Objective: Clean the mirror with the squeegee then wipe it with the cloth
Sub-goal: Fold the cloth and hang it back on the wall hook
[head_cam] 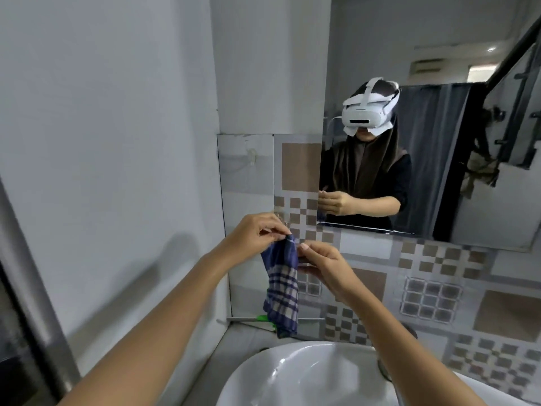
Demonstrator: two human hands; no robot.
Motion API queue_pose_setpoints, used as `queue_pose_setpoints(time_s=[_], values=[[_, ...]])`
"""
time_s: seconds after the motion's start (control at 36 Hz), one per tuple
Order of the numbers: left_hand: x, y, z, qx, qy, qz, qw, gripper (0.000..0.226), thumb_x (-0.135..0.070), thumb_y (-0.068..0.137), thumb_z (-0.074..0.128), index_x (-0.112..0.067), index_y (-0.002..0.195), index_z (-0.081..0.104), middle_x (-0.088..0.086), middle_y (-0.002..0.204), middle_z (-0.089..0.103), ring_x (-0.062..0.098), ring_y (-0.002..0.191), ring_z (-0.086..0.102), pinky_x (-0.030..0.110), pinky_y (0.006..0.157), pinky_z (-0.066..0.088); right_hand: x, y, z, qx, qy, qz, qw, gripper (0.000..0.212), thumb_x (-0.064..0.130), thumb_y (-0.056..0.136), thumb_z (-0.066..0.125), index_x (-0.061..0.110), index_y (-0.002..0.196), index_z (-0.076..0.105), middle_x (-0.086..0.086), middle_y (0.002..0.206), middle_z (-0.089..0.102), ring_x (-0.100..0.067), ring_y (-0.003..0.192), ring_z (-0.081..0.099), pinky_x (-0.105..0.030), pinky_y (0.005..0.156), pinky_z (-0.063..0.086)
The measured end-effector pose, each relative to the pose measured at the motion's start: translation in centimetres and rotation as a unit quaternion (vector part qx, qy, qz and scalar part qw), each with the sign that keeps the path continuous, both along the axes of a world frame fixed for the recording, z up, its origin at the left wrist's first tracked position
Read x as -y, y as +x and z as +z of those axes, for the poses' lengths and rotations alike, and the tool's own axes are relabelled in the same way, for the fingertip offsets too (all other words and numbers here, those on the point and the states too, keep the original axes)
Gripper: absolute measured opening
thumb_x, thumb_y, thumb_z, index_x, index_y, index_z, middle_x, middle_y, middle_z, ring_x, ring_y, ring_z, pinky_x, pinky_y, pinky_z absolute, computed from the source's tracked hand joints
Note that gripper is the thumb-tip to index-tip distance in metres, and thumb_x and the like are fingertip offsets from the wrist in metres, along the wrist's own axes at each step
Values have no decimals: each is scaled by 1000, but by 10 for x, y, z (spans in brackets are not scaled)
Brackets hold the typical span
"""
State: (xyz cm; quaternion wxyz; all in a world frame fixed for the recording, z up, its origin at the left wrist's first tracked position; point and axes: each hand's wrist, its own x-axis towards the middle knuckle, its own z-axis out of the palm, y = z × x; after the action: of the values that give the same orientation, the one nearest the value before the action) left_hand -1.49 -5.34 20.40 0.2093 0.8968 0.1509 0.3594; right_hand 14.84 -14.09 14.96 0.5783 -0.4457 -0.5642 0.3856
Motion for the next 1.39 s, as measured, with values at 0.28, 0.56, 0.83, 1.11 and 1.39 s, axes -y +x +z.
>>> queue_pose_setpoints(time_s=[0.28,0.56,0.83,1.11,1.39], values=[[25,-15,-11,-33,-46,32,998,19,-2,86,60,-14,94,71,-6,90,63,9,88,60,24,83,51,7,-12,-11,84,30,4,996,16,4,89,53,9,101,63,-5,95,67,-12,87,64,-23,80,53],[35,-24,-38,8,-68,101,993,14,-7,88,58,-15,92,68,2,92,64,12,90,60,20,85,48,3,-14,-28,116,25,-14,993,6,5,87,58,9,82,59,-1,75,60,2,65,57,-14,64,47],[-9,-6,-56,23,-99,125,987,14,-22,96,47,-11,97,56,6,93,61,18,86,57,17,74,44,-32,-5,9,304,117,-226,918,10,14,88,58,7,82,57,-8,80,62,-20,76,57,-28,66,46],[-85,6,-5,108,-63,86,988,15,-15,88,62,-6,98,66,3,93,63,7,78,60,14,70,47,-93,-3,86,412,189,-315,834,11,12,87,58,5,79,55,-7,76,59,-23,71,53,-36,65,46],[-165,13,110,275,85,198,937,15,-9,88,59,-13,96,71,-3,85,52,7,77,51,1,71,38,-171,-25,177,450,301,-417,730,7,3,85,56,1,78,56,-12,76,58,-25,72,49,-39,59,47]])
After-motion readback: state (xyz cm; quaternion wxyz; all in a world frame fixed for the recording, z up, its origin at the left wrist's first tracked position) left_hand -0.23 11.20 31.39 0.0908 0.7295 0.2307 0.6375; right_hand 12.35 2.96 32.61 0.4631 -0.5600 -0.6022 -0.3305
